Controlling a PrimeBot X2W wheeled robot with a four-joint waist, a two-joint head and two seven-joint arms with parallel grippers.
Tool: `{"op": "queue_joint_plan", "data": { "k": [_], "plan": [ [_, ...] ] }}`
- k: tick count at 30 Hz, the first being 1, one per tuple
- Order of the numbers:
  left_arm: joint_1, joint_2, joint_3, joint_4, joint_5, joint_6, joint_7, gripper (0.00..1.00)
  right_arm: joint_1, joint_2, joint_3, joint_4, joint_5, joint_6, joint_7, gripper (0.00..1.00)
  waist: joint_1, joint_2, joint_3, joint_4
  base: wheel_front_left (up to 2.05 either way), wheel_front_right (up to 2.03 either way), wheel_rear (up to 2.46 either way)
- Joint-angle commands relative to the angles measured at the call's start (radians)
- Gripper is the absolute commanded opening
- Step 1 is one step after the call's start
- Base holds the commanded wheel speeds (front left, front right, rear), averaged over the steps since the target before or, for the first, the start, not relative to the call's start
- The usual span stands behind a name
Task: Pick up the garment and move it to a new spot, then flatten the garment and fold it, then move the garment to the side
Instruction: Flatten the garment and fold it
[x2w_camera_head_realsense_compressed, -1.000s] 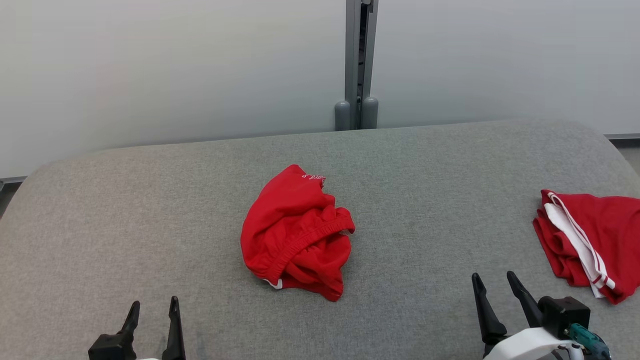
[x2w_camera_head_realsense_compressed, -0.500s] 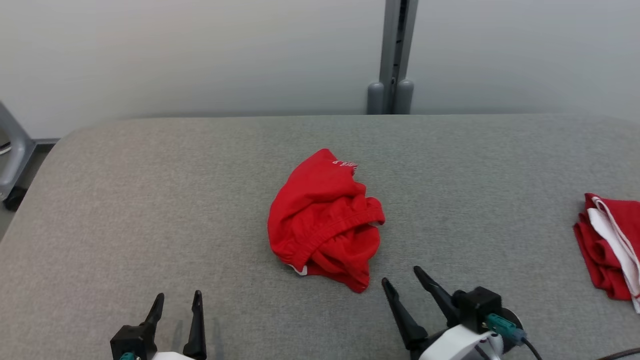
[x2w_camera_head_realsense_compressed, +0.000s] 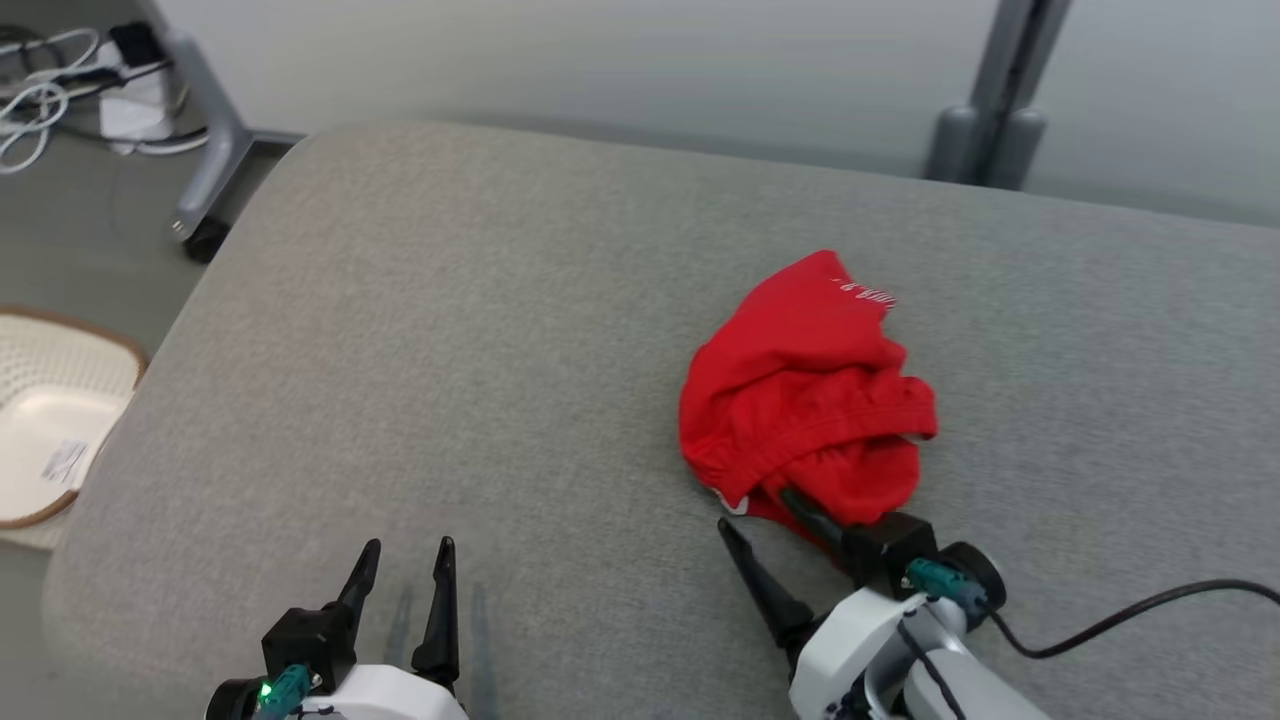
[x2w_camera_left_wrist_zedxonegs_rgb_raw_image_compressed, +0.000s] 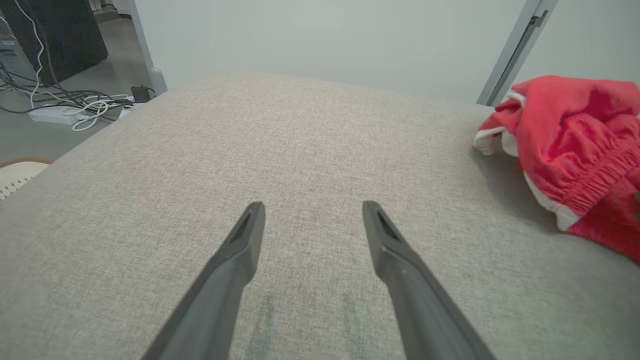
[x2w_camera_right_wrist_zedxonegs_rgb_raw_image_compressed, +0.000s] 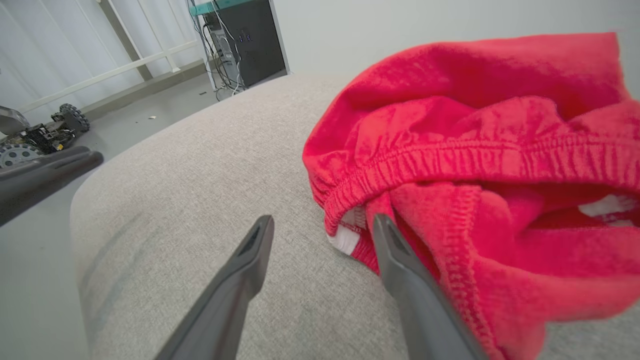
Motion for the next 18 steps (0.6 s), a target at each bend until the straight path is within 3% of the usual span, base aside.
{"op": "queue_joint_plan", "data": {
  "k": [1,6,7,8,9,10,13,18],
  "plan": [
    [-0.022,0.005,-0.002,-0.004,-0.006,0.005,0.0,1.0,-0.015,-0.009,-0.01,0.01,-0.004,0.0,0.0,1.0,0.0,0.0,0.04,0.048,0.0,0.0,0.0],
    [-0.024,0.004,-0.018,-0.011,-0.021,0.016,0.0,1.0,-0.048,-0.008,-0.061,0.05,-0.006,0.0,0.0,0.98,0.0,0.0,0.061,0.077,0.0,0.0,0.0],
    [-0.022,0.004,-0.019,-0.013,-0.022,0.017,0.0,1.0,-0.054,-0.008,-0.068,0.051,-0.005,0.0,0.0,0.82,0.0,0.0,0.063,0.079,0.0,0.0,0.0],
    [-0.02,0.004,-0.017,-0.013,-0.024,0.019,0.0,1.0,-0.057,-0.008,-0.076,0.046,0.002,0.0,0.0,0.44,0.0,0.0,0.064,0.08,0.0,0.0,0.0],
    [-0.019,0.004,-0.015,-0.014,-0.023,0.019,0.0,1.0,-0.06,-0.008,-0.08,0.039,0.002,0.0,0.0,0.18,0.0,0.0,0.065,0.079,0.0,0.0,0.0],
    [-0.017,0.004,-0.012,-0.015,-0.023,0.021,0.0,1.0,-0.06,-0.008,-0.084,0.025,0.009,0.0,0.0,0.0,0.0,0.0,0.065,0.075,0.0,0.0,0.0],
    [-0.018,0.004,-0.007,-0.015,-0.017,0.015,0.0,1.0,-0.063,-0.008,-0.075,-0.019,0.042,0.0,0.0,0.0,0.0,0.0,0.06,0.06,0.0,0.0,0.0],
    [-0.029,0.004,-0.032,-0.003,-0.017,0.001,0.0,1.0,-0.183,-0.005,0.021,-0.155,0.194,0.0,0.0,0.0,0.0,0.0,0.03,0.035,0.0,0.0,0.0]
  ]
}}
